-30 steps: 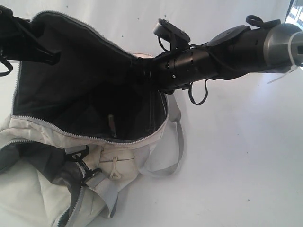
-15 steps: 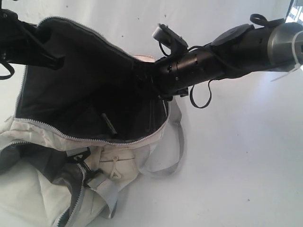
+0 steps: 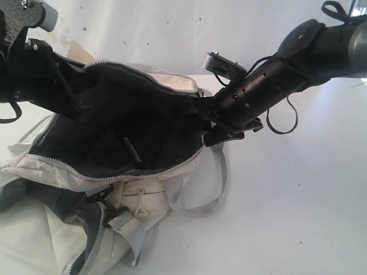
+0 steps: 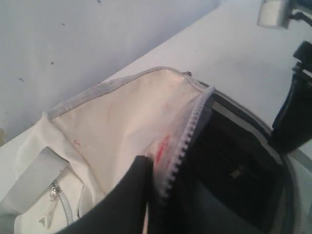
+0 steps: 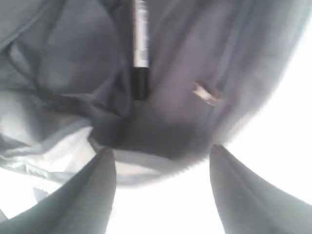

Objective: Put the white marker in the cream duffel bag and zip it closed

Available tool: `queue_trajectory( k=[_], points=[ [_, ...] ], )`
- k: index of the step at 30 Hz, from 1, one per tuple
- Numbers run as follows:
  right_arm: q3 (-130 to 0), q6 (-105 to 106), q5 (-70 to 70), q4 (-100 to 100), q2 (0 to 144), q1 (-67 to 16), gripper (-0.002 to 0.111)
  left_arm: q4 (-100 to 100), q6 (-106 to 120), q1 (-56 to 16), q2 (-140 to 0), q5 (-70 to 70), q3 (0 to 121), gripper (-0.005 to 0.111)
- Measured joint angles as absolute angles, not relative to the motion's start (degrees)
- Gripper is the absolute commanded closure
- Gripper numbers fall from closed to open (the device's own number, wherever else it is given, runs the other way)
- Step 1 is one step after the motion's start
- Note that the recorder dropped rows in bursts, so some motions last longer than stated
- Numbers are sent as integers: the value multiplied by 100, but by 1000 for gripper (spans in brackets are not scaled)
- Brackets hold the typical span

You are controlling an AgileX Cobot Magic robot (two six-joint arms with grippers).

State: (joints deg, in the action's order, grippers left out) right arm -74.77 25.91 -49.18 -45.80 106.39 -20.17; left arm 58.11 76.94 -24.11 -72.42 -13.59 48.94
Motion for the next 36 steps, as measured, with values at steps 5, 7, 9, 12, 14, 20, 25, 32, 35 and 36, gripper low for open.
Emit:
queue_trajectory(
  k=[5, 7, 9, 12, 14, 20, 25, 32, 35, 36],
  points=[
    [-7477, 2319, -5220, -3962, 10345, -1667, 55, 5634, 7694, -2411, -7242, -1611, 4894, 56],
    [-7477, 2258, -5246, -3730, 10299, -1565, 55, 5633, 7683, -2411, -7242, -1637, 4894, 45],
    [-7477, 2205, -5246, -3527, 10297, -1473, 55, 5633, 7654, -2411, -7242, -1647, 4894, 36],
    [-7477, 2182, -5232, -3254, 10297, -1383, 55, 5633, 7646, -2411, -7242, -1679, 4894, 24],
    [-7477, 2182, -5232, -3216, 10297, -1371, 55, 5625, 7526, -2411, -7242, -1689, 4894, 19],
    [-7477, 2161, -5221, -3180, 10297, -1358, 55, 4980, 6061, -2411, -7111, -2020, 5014, 18],
    [-7477, 2104, -5198, -3145, 10297, -1359, 55, 2319, 2975, -2411, -6901, -3636, 5908, 18],
    [-7477, 2081, -5184, -3134, 10297, -1359, 55, 462, 293, -2411, -6898, -3997, 5972, 18],
    [-7477, 2081, -5095, -3134, 10297, -1359, 55, -126, -337, -2411, -6922, -4149, 5972, 18],
    [-7477, 2081, -5051, -3134, 10297, -1359, 55, -212, -463, -2411, -6950, -4178, 5972, 18]
  ],
)
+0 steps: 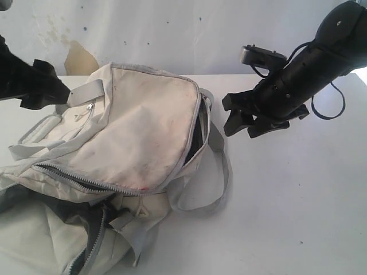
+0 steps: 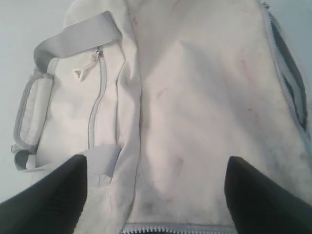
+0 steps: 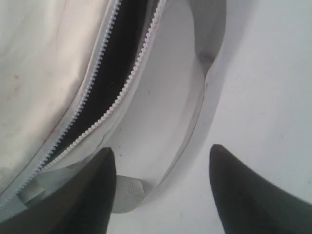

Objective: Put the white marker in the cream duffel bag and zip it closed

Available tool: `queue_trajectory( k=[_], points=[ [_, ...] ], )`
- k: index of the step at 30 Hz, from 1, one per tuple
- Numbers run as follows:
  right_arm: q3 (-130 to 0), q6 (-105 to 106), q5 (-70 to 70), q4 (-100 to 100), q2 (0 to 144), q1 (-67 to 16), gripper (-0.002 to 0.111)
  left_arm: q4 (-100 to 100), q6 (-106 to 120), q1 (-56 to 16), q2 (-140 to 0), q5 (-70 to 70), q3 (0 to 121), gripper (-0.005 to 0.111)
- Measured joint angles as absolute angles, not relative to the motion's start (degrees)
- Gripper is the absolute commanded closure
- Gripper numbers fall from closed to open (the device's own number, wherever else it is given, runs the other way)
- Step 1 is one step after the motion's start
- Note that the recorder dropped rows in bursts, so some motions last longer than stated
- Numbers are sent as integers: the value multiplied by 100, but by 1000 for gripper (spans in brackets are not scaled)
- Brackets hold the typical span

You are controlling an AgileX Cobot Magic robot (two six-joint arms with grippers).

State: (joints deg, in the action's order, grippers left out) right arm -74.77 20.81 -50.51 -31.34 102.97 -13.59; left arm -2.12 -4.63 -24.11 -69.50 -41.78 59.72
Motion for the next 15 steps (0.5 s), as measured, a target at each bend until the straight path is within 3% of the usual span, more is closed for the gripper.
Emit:
queue_trajectory(
  k=[9, 15],
  points=[
    [-7477, 2081, -4271, -3112, 10297, -1359, 55, -520, -798, -2388, -7986, -4026, 5883, 20],
    [-7477, 2078, -3900, -3112, 10297, -1359, 55, -712, -1069, -1975, -8695, -3647, 5878, 24]
  ],
)
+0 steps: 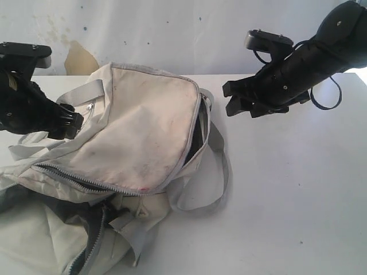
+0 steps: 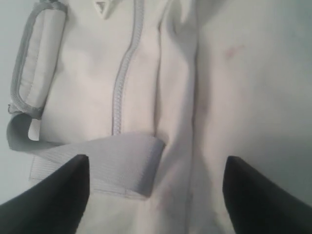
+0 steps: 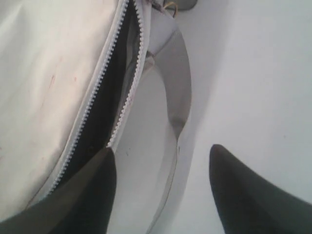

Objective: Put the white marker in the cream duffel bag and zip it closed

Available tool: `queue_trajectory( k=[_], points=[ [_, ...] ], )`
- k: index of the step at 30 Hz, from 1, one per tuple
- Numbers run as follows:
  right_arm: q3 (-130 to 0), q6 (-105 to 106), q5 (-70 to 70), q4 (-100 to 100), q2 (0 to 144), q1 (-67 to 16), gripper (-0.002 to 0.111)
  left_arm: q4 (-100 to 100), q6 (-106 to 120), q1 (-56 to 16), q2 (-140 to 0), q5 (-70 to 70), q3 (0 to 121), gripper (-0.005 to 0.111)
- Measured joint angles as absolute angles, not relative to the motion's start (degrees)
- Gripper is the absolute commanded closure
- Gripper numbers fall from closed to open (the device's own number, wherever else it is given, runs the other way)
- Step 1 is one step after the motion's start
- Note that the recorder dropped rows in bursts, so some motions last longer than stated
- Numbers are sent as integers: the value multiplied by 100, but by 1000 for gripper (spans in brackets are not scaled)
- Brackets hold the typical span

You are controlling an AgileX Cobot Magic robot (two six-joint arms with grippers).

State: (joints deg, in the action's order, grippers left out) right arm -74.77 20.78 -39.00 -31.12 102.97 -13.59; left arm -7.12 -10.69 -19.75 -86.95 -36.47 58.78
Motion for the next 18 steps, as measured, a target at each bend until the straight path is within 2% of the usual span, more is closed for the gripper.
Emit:
queue_trajectory(
  k=[8, 14, 16, 18],
  points=[
    [-7477, 2078, -3573, -3112, 10461, -1359, 57, -513, -894, -1795, -9250, -3160, 5878, 24],
    [-7950, 2057, -4363, -3112, 10896, -1359, 57, -112, -546, -1796, -9661, -3325, 6031, 24],
    [-8142, 2065, -4540, -3112, 10956, -1359, 57, -88, -475, -1796, -9762, -3393, 6151, 28],
    [-8213, 2065, -4607, -3112, 10956, -1359, 57, -65, -448, -1796, -9878, -3418, 6211, 40]
  ],
)
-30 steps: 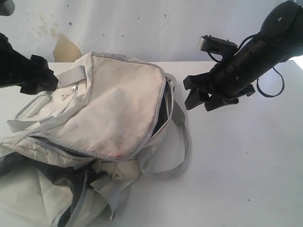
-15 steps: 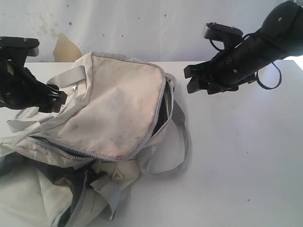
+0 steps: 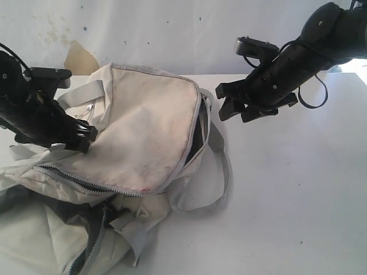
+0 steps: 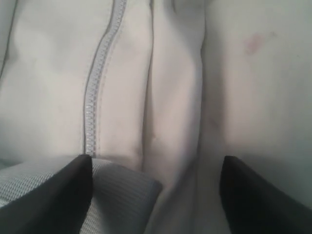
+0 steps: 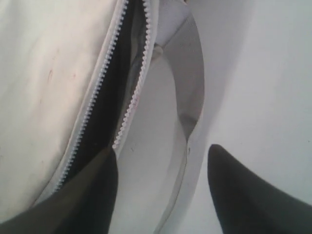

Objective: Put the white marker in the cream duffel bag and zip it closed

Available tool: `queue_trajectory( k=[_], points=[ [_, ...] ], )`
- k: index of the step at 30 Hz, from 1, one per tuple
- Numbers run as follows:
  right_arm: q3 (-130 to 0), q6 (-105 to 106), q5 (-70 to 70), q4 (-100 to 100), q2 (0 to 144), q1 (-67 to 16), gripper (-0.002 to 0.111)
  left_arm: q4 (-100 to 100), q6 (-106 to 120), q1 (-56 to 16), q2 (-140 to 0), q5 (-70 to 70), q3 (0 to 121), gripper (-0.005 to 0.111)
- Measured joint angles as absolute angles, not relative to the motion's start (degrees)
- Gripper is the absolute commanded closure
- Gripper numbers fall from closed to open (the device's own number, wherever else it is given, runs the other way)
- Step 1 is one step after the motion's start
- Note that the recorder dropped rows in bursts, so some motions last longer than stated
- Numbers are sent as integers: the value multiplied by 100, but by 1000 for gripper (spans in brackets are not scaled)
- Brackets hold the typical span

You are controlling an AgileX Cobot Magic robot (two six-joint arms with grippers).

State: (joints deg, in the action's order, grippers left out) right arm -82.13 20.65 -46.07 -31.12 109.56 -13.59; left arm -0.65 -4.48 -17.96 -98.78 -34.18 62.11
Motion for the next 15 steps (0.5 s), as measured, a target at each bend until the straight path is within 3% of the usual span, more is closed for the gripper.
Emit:
queue_trajectory(
  k=[6, 15],
  points=[
    [-8225, 2065, -4583, -3112, 10963, -1359, 57, -52, -412, -1793, -10071, -3431, 6248, 106],
    [-8225, 2065, -4511, -3112, 10963, -1359, 57, 0, -39, -1784, -10081, -4150, 6764, 107]
  ],
)
